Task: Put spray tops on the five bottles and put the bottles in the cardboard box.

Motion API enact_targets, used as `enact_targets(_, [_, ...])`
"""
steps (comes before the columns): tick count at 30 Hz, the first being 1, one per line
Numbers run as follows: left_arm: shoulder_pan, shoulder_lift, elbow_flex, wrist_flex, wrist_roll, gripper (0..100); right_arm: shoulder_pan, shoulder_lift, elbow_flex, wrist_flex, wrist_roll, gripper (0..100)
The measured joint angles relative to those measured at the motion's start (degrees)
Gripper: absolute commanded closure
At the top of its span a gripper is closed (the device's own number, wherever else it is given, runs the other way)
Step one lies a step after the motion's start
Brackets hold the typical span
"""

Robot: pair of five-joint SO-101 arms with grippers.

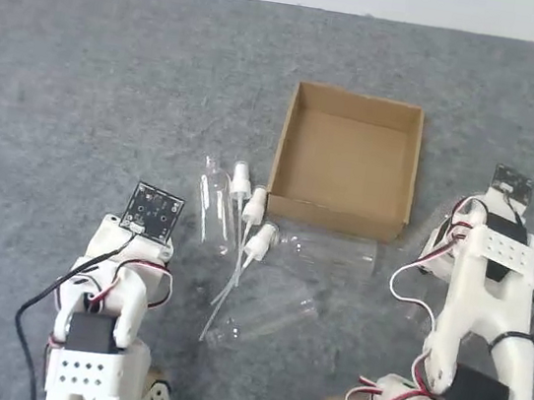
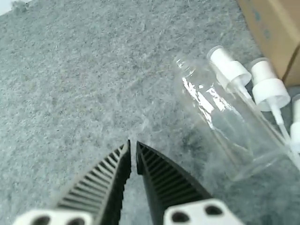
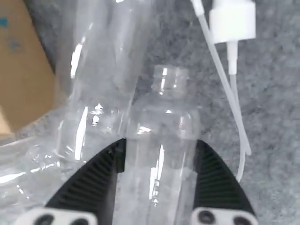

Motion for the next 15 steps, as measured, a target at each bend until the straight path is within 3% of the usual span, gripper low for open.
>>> enact_targets(7, [0.0,0.0,0.0,0.0,0.0,99,0.35,-0.53,0.0,0.09,3.52,90.8])
enact_targets(15, [0.0,0.0,0.0,0.0,0.0,99,6.07,-13.89,-2.29,8.62,18.64,94.6])
